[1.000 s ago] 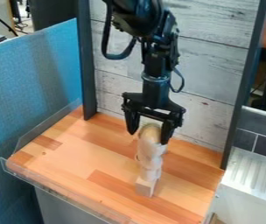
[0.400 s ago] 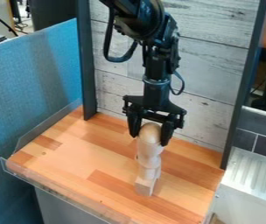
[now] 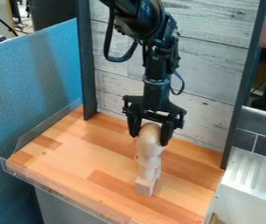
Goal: Take the cup along with ball on top to the left
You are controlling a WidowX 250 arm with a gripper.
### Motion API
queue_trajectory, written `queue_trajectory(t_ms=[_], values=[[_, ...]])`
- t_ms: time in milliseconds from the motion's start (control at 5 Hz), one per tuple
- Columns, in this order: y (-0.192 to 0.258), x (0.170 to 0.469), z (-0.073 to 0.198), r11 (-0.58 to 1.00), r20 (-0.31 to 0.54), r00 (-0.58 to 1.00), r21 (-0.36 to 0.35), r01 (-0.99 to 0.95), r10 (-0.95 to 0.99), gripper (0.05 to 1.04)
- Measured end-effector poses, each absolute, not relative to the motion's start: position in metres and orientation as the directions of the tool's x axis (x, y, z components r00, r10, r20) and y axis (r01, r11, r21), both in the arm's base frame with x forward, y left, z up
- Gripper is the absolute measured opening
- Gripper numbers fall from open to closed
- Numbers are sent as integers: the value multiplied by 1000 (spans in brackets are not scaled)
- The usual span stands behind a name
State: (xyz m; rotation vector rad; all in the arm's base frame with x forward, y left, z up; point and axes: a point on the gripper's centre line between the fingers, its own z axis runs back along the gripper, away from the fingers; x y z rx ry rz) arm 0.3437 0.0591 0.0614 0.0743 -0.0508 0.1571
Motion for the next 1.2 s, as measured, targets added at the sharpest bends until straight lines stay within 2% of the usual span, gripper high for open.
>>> queue_trajectory(t_ms=[200, 600, 800, 1200], values=[[63, 340, 67, 983, 25, 983, 15, -182, 181, 854], [98, 352, 111, 954, 112, 949, -95, -284, 293, 854], [125, 361, 114, 928, 133, 919, -86, -363, 371, 854], [180, 391, 70, 859, 97, 855, -1, -511, 509, 854]])
